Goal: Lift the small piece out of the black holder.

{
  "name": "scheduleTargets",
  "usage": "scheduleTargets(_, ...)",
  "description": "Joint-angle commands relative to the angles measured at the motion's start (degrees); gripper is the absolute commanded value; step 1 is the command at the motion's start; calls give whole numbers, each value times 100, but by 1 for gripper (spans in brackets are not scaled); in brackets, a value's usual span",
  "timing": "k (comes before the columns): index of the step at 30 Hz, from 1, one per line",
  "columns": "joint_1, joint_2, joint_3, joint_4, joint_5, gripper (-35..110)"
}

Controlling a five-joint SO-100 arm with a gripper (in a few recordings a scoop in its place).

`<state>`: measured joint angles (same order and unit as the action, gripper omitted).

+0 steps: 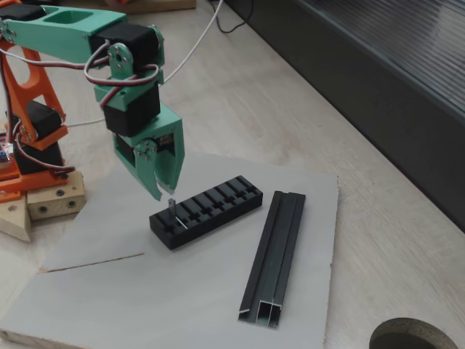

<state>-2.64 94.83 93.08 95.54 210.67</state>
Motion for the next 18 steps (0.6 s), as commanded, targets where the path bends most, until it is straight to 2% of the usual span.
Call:
scheduleTargets(1,-202,141,0,44,53,14)
scheduleTargets(7,-1020,97,70,44,62,15)
scheduleTargets(18,-993,149,18,62,79,15)
